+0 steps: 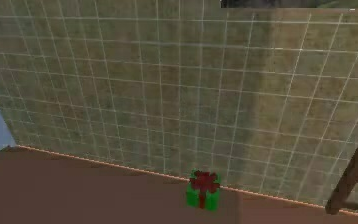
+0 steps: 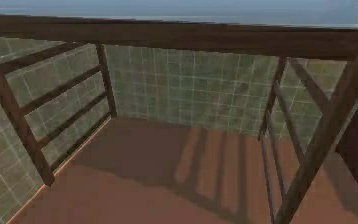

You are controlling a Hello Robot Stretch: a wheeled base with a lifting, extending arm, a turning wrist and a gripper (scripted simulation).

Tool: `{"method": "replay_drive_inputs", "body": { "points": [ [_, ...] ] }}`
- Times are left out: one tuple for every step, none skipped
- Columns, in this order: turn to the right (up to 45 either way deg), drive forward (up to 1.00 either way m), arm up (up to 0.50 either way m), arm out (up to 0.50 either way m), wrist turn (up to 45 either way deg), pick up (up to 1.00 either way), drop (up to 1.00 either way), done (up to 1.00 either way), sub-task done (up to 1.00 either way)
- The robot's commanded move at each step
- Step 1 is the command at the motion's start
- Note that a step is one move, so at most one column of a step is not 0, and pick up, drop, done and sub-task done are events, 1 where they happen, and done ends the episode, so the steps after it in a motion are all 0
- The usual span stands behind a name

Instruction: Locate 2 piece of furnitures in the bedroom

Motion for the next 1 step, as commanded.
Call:
{"method": "replay_drive_inputs", "body": {
  "points": [
    [-45.0,0.00,0.00,0.00,0.0,0.00,0.00,0.00,0.00]
  ]
}}
